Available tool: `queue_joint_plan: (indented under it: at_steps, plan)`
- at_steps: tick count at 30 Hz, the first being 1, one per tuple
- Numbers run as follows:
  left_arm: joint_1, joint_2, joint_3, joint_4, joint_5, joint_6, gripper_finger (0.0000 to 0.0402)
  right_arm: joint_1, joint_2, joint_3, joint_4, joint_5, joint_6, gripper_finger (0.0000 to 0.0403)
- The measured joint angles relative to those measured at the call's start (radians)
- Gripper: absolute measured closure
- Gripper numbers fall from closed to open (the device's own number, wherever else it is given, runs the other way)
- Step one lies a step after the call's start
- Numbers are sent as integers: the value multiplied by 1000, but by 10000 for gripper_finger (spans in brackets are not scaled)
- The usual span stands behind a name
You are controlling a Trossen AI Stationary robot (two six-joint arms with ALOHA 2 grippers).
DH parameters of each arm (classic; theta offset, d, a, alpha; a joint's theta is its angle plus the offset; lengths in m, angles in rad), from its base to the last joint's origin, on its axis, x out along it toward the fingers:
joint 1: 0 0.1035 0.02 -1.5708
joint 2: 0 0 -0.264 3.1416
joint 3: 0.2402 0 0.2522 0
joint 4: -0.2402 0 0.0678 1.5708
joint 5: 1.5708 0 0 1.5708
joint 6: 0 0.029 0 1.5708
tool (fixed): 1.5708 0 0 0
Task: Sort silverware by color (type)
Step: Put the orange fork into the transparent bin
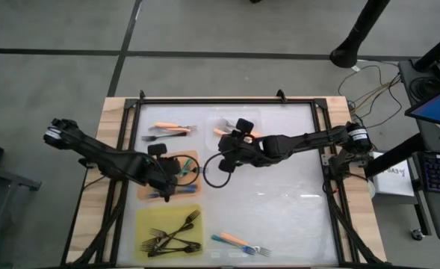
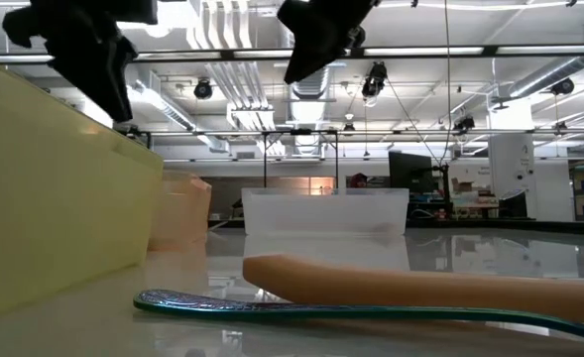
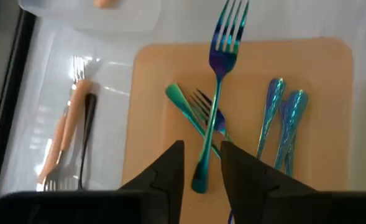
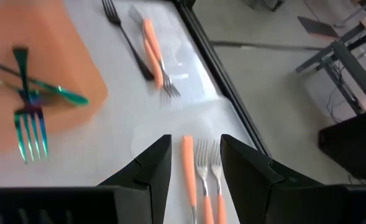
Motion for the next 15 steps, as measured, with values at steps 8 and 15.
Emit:
queue_joint_plan:
  at_steps: [8,15]
  plan:
    - [-4,20,-14,48,10,-99,297,0,0,0,-198,-26,113,273]
    - [-46,17,-6,376,76,-17,298,13,4,0,-337,-557,238,273]
